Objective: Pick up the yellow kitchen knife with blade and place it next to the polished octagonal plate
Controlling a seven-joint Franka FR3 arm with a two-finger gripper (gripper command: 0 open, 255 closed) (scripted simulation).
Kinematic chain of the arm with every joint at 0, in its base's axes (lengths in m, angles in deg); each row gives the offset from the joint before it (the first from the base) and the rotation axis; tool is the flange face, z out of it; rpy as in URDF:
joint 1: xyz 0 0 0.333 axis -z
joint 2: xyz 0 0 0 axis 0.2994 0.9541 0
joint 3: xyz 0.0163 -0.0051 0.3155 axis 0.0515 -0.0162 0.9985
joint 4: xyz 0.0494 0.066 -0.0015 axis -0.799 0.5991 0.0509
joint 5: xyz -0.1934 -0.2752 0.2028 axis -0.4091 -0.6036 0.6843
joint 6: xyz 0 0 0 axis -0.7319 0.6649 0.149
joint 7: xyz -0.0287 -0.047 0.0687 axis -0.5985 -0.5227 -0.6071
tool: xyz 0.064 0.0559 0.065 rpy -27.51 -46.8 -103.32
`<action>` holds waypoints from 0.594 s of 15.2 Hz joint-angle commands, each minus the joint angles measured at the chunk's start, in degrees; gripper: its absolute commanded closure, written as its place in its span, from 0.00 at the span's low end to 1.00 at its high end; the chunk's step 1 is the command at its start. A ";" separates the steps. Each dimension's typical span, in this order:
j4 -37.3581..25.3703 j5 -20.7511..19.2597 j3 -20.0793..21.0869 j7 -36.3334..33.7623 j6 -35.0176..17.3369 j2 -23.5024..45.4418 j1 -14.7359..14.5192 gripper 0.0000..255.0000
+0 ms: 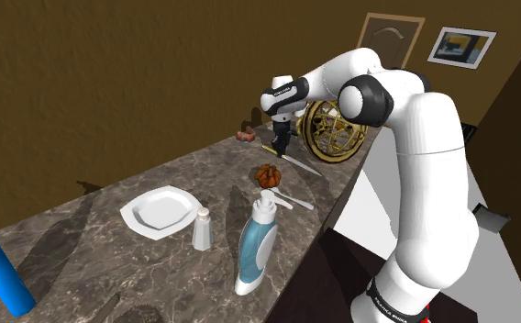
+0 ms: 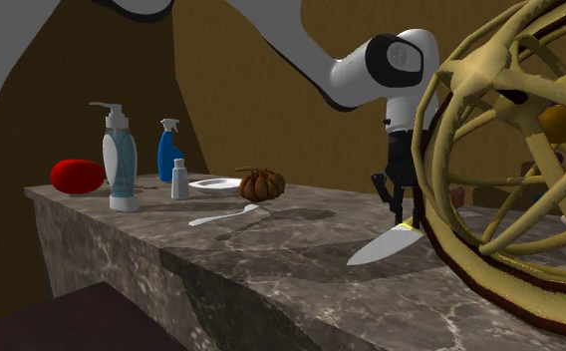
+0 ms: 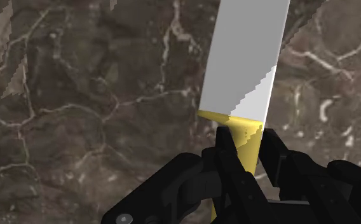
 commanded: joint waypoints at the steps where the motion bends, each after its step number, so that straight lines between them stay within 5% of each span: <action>1: 0.03 -0.01 -0.01 0.00 0.01 0.01 0.01 1.00; 9: -2.15 -0.41 -0.28 0.14 3.80 -1.67 -0.11 1.00</action>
